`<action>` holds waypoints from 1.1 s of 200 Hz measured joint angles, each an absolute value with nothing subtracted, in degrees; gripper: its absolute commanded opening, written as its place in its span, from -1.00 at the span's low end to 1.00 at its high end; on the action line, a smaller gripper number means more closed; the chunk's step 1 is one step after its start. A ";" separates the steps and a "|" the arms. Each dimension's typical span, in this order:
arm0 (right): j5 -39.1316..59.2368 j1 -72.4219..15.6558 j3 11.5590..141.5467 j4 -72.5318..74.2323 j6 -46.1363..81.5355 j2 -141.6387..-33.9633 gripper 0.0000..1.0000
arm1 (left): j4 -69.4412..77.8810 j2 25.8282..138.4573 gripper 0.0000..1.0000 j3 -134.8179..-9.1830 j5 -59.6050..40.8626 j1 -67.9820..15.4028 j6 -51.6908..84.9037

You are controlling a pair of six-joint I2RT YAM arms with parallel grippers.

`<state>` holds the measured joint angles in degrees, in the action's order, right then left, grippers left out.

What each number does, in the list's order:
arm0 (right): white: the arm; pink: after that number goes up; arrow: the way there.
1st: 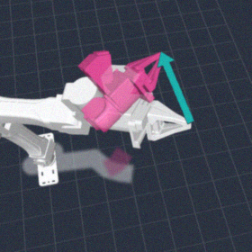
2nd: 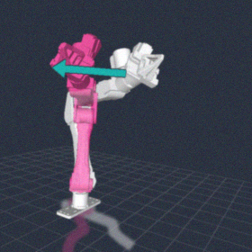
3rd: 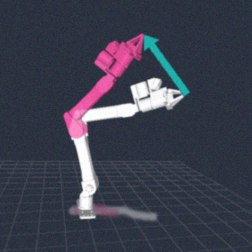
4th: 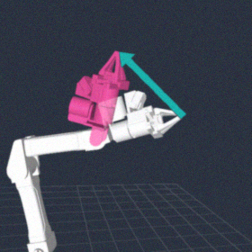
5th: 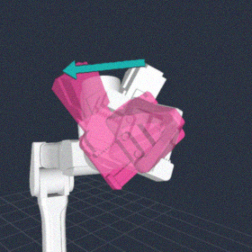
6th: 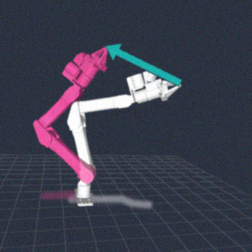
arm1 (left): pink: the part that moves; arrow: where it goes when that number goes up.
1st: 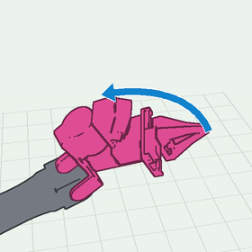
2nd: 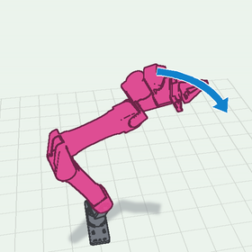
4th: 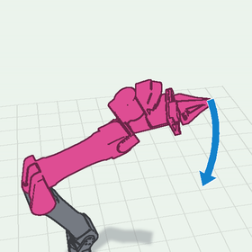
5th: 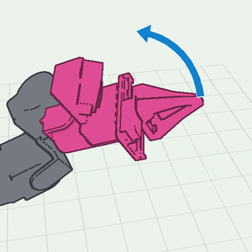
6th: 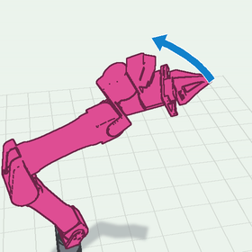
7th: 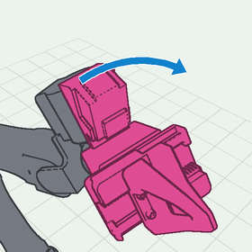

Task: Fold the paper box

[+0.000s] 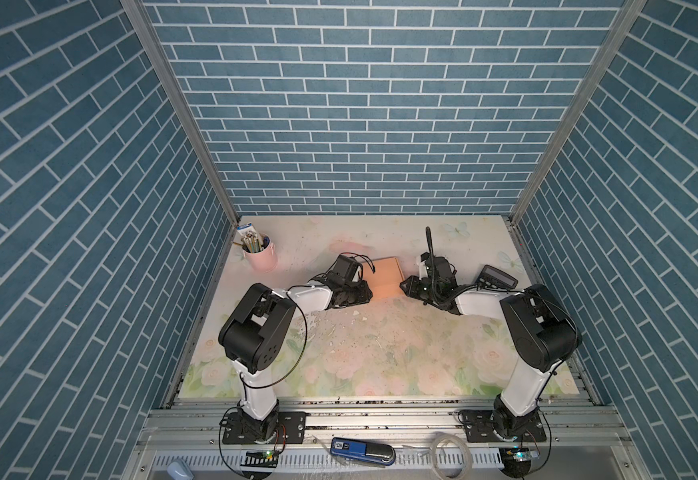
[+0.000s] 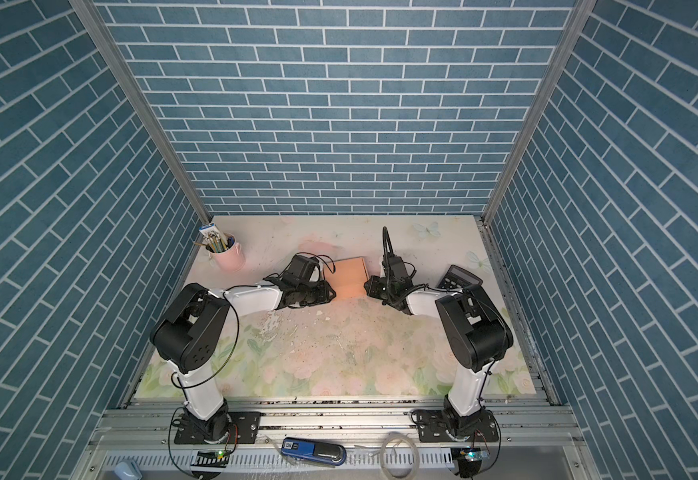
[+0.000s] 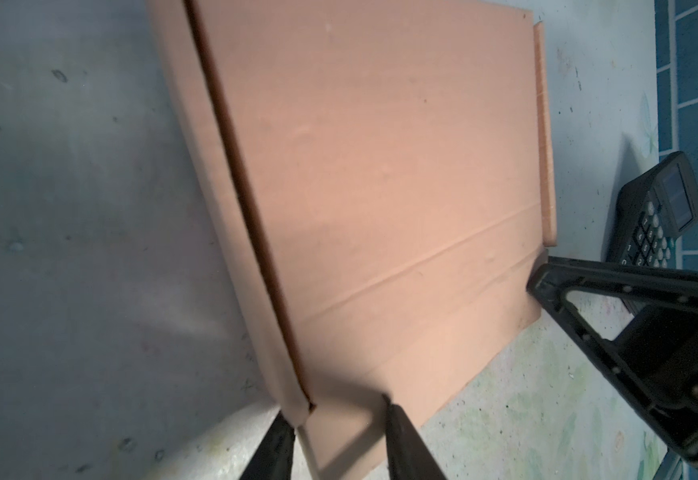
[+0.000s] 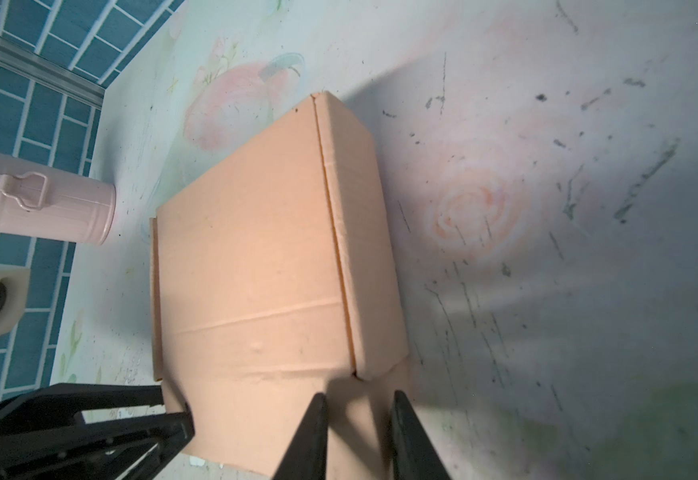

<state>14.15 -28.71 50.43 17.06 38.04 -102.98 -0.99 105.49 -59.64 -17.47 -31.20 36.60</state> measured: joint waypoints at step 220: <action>14.72 -27.05 44.18 18.37 35.46 -94.37 -0.45 | -13.13 101.65 -0.12 -71.37 -12.25 -29.85 24.71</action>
<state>14.72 -27.05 44.18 18.37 35.46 -94.37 -13.13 101.65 -71.37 -12.25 -29.85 24.71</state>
